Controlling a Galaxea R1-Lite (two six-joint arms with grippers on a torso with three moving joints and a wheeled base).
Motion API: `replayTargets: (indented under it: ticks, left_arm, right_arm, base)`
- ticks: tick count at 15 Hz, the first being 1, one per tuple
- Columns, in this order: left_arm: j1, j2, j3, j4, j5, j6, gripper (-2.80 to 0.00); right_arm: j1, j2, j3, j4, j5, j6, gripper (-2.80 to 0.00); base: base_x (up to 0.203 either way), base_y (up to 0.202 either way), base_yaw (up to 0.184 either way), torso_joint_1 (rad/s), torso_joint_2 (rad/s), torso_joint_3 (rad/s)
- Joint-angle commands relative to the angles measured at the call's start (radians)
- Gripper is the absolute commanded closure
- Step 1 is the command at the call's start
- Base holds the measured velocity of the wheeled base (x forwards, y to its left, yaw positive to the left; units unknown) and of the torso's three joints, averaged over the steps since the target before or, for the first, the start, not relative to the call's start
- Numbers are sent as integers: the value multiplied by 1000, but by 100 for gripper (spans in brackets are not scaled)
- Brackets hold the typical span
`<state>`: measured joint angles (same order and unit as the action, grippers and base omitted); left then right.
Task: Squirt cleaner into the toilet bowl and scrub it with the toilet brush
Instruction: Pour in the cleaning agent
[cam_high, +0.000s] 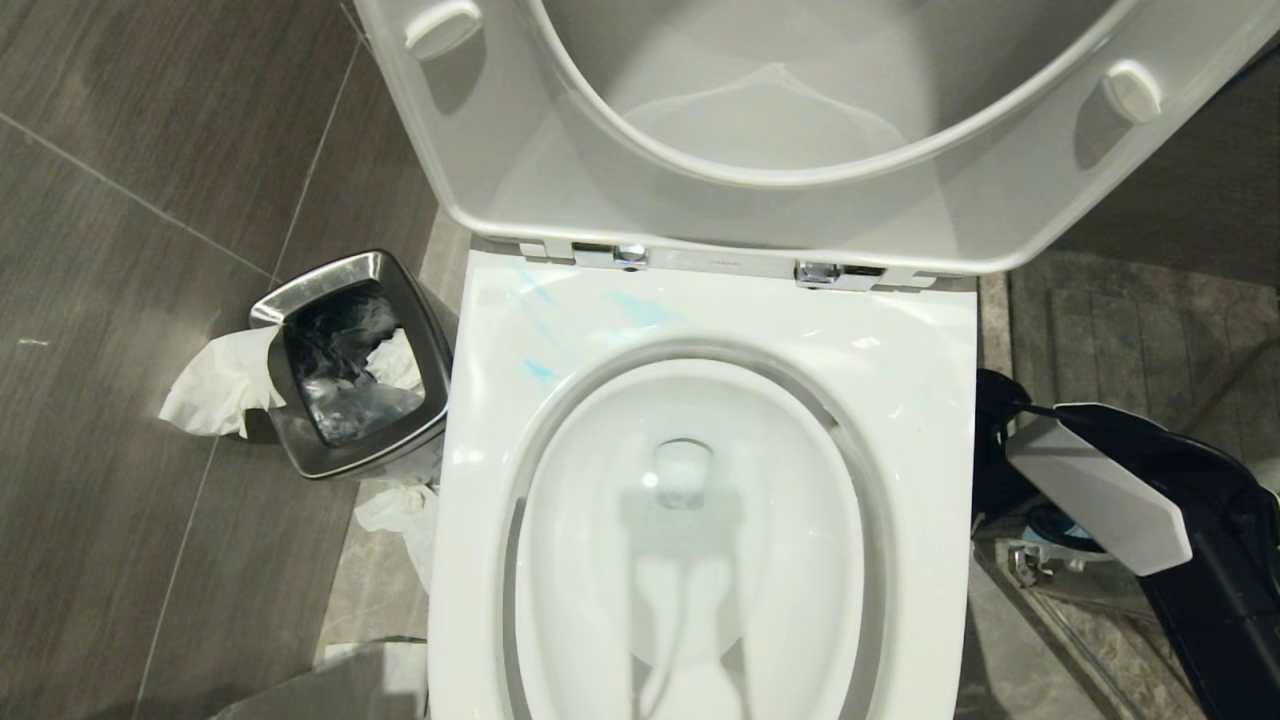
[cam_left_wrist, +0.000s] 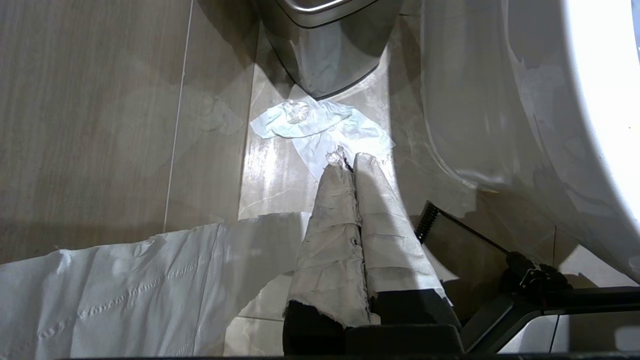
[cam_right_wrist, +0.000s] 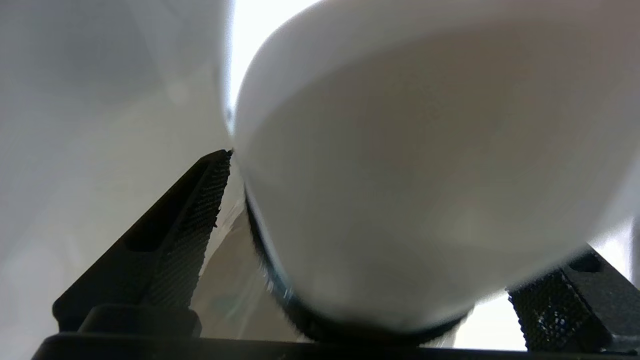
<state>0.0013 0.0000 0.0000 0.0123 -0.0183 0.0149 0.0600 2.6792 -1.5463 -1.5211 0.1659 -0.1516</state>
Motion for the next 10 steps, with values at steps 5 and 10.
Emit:
replayTargets:
  ticks: [5, 10]
  left_arm:
    - [-1, 0, 2, 0, 0, 0, 0]
    - [-1, 2, 2, 0, 0, 0, 0]
  right_arm:
    - [1, 27, -54, -9, 21, -13, -280]
    - [3, 33, -79, -9, 61, -13, -280]
  base:
    - [0, 0, 0, 0, 0, 0]
    - [0, 0, 0, 0, 0, 0]
